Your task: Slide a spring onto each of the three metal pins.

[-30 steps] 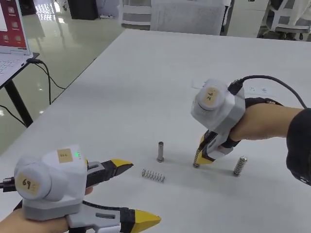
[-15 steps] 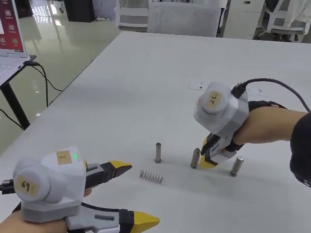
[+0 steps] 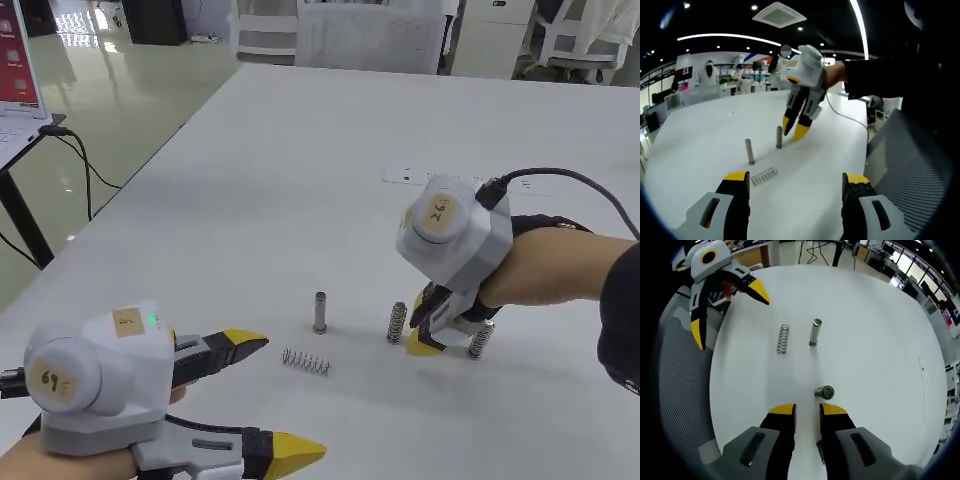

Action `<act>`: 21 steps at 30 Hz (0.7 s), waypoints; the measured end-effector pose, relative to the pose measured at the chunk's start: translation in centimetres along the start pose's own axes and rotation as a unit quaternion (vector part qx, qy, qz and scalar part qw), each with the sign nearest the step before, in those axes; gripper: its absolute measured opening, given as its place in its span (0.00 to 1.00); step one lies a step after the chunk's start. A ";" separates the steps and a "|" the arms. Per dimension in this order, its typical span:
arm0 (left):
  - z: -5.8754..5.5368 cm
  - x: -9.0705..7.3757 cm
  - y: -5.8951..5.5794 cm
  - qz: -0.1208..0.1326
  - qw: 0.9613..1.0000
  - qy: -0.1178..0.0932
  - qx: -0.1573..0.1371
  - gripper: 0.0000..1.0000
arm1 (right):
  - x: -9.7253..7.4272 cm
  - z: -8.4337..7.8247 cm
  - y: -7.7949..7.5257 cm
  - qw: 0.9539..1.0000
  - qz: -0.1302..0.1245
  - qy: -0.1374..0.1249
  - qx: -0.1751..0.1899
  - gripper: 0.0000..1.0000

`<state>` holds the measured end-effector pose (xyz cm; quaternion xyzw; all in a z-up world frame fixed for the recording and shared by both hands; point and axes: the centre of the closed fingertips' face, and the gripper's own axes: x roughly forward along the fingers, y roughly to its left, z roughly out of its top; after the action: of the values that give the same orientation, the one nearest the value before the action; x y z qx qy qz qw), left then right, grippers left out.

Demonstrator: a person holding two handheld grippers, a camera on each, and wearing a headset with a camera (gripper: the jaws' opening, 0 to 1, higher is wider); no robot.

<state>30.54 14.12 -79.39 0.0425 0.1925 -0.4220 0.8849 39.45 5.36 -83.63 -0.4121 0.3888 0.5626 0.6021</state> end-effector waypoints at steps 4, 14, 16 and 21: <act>0.0 0.0 0.0 0.000 1.000 0.000 0.000 0.71 | 0.0 0.1 0.7 1.000 0.003 -0.003 0.000 0.16; 0.1 -0.1 0.0 0.000 1.000 0.001 0.004 0.71 | 0.0 0.8 1.8 1.000 0.007 -0.011 -0.002 0.16; 0.1 -0.2 0.0 0.001 1.000 0.000 0.004 0.71 | -0.1 1.1 1.9 1.000 0.006 -0.013 -0.005 0.16; 0.1 -0.4 0.1 0.003 1.000 -0.001 0.006 0.71 | -0.2 1.7 2.1 1.000 0.007 -0.015 -0.008 0.16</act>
<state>30.45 14.43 -79.14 0.0479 0.1892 -0.4205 0.8861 37.36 6.95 -82.91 -0.4052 0.3781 0.5760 0.6009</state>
